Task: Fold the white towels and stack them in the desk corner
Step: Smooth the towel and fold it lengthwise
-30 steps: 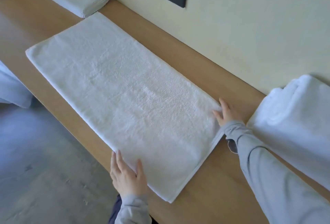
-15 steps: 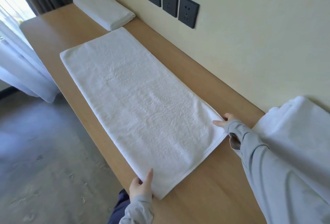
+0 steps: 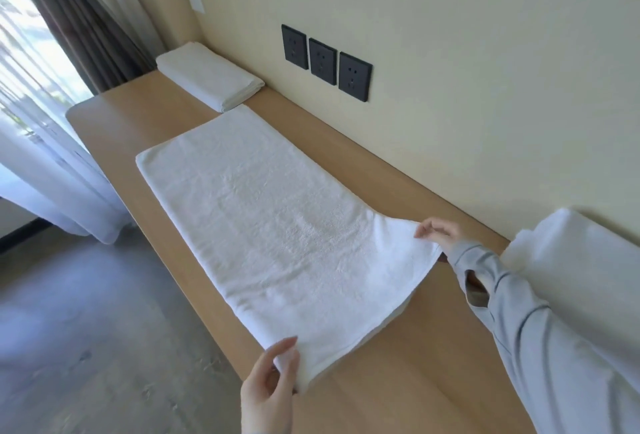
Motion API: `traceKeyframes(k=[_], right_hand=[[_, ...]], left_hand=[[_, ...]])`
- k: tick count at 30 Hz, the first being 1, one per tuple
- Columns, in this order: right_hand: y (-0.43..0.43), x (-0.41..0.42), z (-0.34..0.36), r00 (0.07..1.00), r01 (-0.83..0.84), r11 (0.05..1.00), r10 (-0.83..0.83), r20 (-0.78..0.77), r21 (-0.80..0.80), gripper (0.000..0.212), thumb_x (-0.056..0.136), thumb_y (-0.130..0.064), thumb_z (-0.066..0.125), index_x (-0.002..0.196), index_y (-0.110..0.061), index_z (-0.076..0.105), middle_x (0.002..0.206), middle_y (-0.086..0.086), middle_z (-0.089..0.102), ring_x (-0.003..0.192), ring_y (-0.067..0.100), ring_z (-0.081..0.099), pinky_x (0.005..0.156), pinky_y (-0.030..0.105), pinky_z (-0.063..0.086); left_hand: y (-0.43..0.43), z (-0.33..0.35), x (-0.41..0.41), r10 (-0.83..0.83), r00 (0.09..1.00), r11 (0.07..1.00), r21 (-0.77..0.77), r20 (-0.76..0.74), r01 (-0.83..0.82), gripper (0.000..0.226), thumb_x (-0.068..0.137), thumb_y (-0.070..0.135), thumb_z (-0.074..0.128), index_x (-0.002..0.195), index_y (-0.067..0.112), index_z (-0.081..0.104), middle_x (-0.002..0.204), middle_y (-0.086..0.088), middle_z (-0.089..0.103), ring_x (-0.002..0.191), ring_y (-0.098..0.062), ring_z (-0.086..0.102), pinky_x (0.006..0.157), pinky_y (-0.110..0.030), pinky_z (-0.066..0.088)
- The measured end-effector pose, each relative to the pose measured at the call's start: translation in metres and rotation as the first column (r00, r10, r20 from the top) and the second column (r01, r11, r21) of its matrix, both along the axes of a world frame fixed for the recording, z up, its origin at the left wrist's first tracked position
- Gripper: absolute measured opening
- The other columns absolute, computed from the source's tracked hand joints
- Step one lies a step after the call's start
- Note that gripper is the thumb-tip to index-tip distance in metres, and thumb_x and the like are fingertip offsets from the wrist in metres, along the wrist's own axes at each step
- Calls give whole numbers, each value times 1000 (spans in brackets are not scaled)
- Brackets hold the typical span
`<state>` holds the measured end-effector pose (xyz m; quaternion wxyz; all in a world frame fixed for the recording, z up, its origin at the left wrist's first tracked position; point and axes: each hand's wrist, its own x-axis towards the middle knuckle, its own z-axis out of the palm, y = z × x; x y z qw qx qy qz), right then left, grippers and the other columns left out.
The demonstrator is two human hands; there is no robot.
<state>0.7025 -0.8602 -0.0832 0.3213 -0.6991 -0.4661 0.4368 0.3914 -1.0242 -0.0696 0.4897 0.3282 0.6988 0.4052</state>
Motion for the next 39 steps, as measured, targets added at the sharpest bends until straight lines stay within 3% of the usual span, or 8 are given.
traceKeyframes(k=[5,10,13,19,25,28,35,39], right_hand=[[20,-22,40,857,73,987,-137,-497,-146,31,75,2,31,84,-2,60,85,11,52,73,24,52,57,28,51],[46,-33,57,766,40,998,-56,-640,-40,61,72,34,12,100,3,57,98,22,57,91,34,57,72,29,59],[63,-47,63,906,11,998,15,-423,61,46,75,33,43,97,-4,61,98,15,60,90,25,60,76,22,57],[108,-86,79,999,20,979,-29,43,201,19,79,15,62,87,-2,65,53,-6,56,38,2,44,44,13,41],[165,-139,105,919,-99,973,9,394,210,7,84,-11,65,77,-12,65,57,1,54,52,17,44,53,26,38],[196,-170,121,812,-124,971,-18,583,203,27,86,-25,64,70,-2,59,56,5,51,55,20,43,54,28,36],[254,-242,146,752,-101,959,-101,651,265,34,87,-30,62,69,-3,52,58,3,46,58,24,46,50,25,30],[291,-275,145,679,-121,932,-174,713,342,28,80,-18,71,80,10,64,93,22,51,93,37,50,78,41,42]], left_hand=[[23,22,-22,-154,964,986,100,219,135,64,46,11,93,103,27,68,82,-9,72,66,-19,67,62,-20,54],[66,22,-62,-127,992,969,215,3,123,52,62,-14,77,89,30,72,68,-8,69,54,-17,60,54,-25,54],[93,26,-85,-70,996,961,266,-46,80,28,76,1,72,69,28,72,44,0,51,41,-14,44,41,-20,39],[145,45,-134,-99,966,932,318,-237,173,55,79,16,72,36,29,40,52,8,24,48,-7,25,47,-17,17],[190,57,-191,-154,966,923,319,-207,216,61,82,12,69,34,30,35,60,7,23,50,-6,29,49,-16,22],[217,60,-220,-181,968,917,325,-174,230,59,83,14,68,33,30,39,63,6,25,51,-5,32,51,-14,24],[279,67,-270,-164,983,907,378,-86,185,54,82,21,69,36,25,40,67,6,30,54,0,35,54,-9,29],[317,67,-293,-125,991,916,377,-47,134,56,83,20,68,35,26,41,68,5,31,52,1,36,54,-8,30]])
